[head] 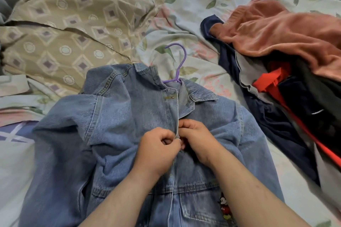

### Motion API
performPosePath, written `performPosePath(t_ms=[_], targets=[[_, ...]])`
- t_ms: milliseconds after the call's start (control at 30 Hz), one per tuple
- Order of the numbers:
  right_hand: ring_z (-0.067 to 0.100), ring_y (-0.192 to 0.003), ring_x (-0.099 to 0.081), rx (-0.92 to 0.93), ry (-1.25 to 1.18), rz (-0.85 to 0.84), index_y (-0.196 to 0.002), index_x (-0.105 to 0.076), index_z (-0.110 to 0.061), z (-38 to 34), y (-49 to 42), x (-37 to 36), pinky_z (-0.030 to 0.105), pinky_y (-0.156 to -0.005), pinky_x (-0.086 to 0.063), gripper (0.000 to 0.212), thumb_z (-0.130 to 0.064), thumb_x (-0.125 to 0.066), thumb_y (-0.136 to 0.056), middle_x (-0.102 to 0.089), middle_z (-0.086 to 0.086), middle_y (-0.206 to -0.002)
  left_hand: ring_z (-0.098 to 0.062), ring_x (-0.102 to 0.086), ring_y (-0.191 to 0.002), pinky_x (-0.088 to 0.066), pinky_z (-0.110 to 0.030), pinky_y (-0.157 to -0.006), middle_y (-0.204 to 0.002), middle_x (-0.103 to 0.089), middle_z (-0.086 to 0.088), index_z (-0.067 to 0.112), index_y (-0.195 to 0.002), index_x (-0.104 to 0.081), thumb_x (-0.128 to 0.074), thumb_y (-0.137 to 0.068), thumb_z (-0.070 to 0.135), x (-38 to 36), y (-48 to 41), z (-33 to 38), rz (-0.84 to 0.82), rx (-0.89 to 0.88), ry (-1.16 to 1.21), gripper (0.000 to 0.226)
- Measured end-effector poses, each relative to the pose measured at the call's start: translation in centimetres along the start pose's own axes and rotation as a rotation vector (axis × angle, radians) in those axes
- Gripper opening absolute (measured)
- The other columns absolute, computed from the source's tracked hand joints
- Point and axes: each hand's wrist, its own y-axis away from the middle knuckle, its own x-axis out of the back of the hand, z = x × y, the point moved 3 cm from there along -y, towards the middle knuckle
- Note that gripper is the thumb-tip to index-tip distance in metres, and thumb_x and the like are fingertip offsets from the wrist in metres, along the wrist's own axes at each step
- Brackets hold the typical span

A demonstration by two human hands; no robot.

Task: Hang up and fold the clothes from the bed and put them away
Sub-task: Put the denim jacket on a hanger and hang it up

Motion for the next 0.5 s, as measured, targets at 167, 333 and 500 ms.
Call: performPosePath(t_ms=[167, 333, 500], targets=[[0.009, -0.046, -0.047, -0.002, -0.018, 0.024, -0.085, -0.067, -0.005, 0.3, 0.0, 0.2, 0.019, -0.044, -0.04, 0.02, 0.011, -0.056, -0.089, -0.057, 0.004, -0.061, -0.007, -0.032, -0.042, -0.027, -0.018, -0.043, -0.038, -0.032, 0.01, 0.017, -0.041, -0.042, -0.069, -0.074, 0.007, 0.6, -0.8, -0.8, 0.216, 0.056, -0.079, 0.043], [0.012, -0.045, -0.05, 0.009, -0.06, 0.017, -0.085, -0.062, -0.004, 0.5, -0.1, 0.7, 0.021, -0.045, -0.043, 0.018, 0.013, -0.056, -0.089, -0.06, 0.007, -0.062, -0.008, -0.033, -0.041, -0.03, -0.028, -0.049, -0.038, -0.039, 0.012, 0.015, -0.047, -0.046, -0.064, -0.068, 0.02, -0.2, -1.6, -0.9, 0.362, 0.234, 0.028, 0.028], [0.013, -0.045, -0.054, 0.053, -0.051, 0.031, -0.081, -0.059, -0.005, 0.7, 0.0, 0.9, 0.022, -0.046, -0.046, 0.019, 0.013, -0.063, -0.086, -0.06, 0.006, -0.055, -0.003, -0.034, -0.043, -0.03, -0.019, -0.044, -0.041, -0.042, 0.013, 0.014, -0.049, -0.05, -0.068, -0.077, 0.008, -0.7, -0.9, -0.8, 0.242, 0.108, 0.037, 0.034]])
